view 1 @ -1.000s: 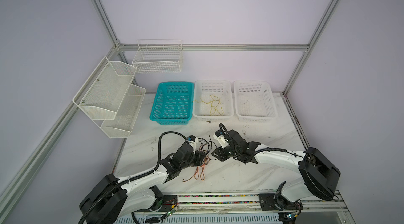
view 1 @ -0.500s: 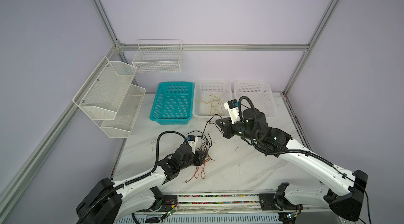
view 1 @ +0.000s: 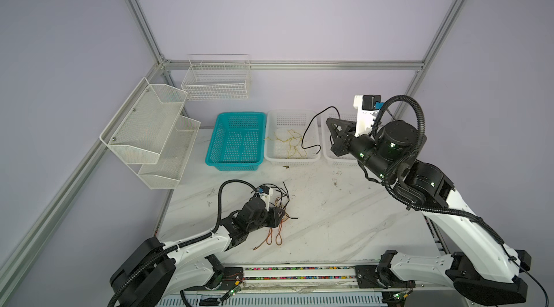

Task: Untangle the cables
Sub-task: 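Carry the black wire over the farther white basket with the right gripper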

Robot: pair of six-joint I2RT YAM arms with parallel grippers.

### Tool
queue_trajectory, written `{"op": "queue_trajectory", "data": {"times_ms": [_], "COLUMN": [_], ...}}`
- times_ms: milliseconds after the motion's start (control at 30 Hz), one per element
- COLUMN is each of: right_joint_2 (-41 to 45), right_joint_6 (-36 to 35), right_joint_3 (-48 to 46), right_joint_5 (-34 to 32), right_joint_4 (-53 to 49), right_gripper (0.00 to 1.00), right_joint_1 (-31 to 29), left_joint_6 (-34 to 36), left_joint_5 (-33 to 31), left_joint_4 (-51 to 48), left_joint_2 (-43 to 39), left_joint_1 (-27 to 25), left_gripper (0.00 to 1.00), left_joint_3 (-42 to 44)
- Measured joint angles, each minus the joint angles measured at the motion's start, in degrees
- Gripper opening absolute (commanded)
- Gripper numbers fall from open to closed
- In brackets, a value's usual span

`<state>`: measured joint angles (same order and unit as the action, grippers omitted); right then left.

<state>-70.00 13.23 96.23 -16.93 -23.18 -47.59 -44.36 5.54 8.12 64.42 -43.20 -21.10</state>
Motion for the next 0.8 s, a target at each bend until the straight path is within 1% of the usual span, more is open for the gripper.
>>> {"op": "queue_trajectory", "data": {"times_ms": [67,200,333,500,600,667,800], "right_joint_2": [-2.2,-6.9,-11.0,-18.2,-23.1,-26.3,-31.5], "right_joint_6": [0.4,3.8,7.4,9.9,10.6,11.0,11.6], "right_joint_3": [1.1,0.2,-2.5,-3.3,-3.3,-3.3,-3.5], "right_joint_5": [-2.3,-3.5,-4.9,-5.2,-5.3,-4.7,-2.4], "right_joint_4": [0.2,1.5,4.0,8.3,10.1,11.1,12.4], "right_gripper": [0.0,0.0,0.0,0.0,0.0,0.0,0.0], "right_joint_1": [4.1,16.5,23.8,30.0,32.6,33.4,33.6], "left_joint_6": [0.0,0.0,0.0,0.0,0.0,0.1,0.0], "left_joint_5": [0.0,0.1,0.2,0.2,0.0,-0.3,-0.9], "left_joint_4": [0.0,0.0,-0.5,-2.6,-4.0,-4.8,-6.8], "left_joint_2": [0.0,-0.2,-1.2,-4.7,-7.5,-9.0,-11.3], "left_joint_1": [0.0,0.0,0.0,0.0,0.0,0.0,0.0], "left_gripper": [0.33,0.34,0.37,0.42,0.46,0.48,0.49], "left_joint_3": [0.0,0.0,0.0,0.0,0.0,0.0,0.0]}}
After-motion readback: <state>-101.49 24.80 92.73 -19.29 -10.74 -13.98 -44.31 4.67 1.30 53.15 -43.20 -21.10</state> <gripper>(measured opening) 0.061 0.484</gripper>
